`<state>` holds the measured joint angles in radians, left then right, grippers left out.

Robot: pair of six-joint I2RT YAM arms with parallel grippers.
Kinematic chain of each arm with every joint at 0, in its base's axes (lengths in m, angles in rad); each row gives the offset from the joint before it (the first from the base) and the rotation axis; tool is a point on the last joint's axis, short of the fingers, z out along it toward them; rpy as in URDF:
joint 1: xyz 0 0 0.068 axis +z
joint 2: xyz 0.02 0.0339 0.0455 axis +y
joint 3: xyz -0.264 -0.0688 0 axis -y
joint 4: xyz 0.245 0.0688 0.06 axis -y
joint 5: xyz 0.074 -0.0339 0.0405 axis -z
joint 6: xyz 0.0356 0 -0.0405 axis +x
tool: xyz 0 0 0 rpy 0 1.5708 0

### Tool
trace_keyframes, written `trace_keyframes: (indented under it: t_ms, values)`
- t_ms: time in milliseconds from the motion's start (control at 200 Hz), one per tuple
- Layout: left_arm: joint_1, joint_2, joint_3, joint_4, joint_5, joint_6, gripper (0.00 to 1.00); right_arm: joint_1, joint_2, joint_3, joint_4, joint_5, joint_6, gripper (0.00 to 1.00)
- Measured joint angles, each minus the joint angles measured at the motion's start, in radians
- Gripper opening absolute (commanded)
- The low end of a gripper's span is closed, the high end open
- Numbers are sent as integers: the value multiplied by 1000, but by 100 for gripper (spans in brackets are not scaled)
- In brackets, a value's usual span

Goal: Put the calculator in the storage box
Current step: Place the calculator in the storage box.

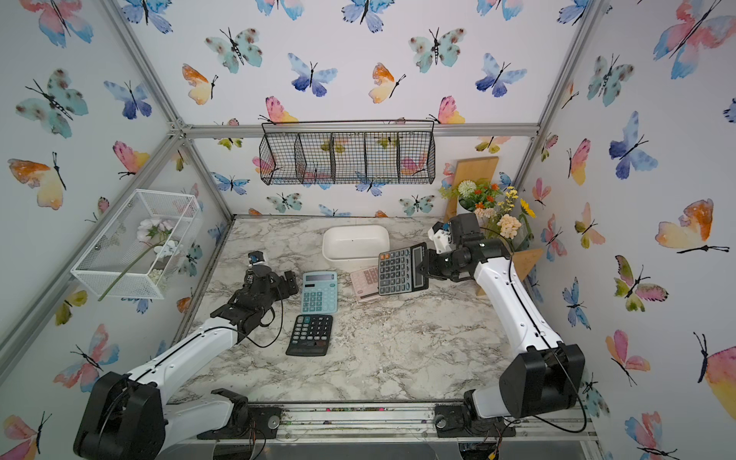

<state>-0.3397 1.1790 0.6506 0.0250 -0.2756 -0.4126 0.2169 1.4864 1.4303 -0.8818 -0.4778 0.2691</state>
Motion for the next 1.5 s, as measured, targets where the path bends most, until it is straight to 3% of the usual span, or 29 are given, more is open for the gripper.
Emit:
trace_keyframes:
  t_ms: [586, 1377, 1497]
  values:
    - [0, -19, 0, -8, 0, 0, 99, 33, 677, 599, 180, -110, 71, 1]
    - [0, -19, 0, -8, 0, 0, 99, 86, 1047, 970, 8, -117, 86, 1]
    - [0, -19, 0, -8, 0, 0, 99, 85, 1063, 973, -17, -115, 88, 16]
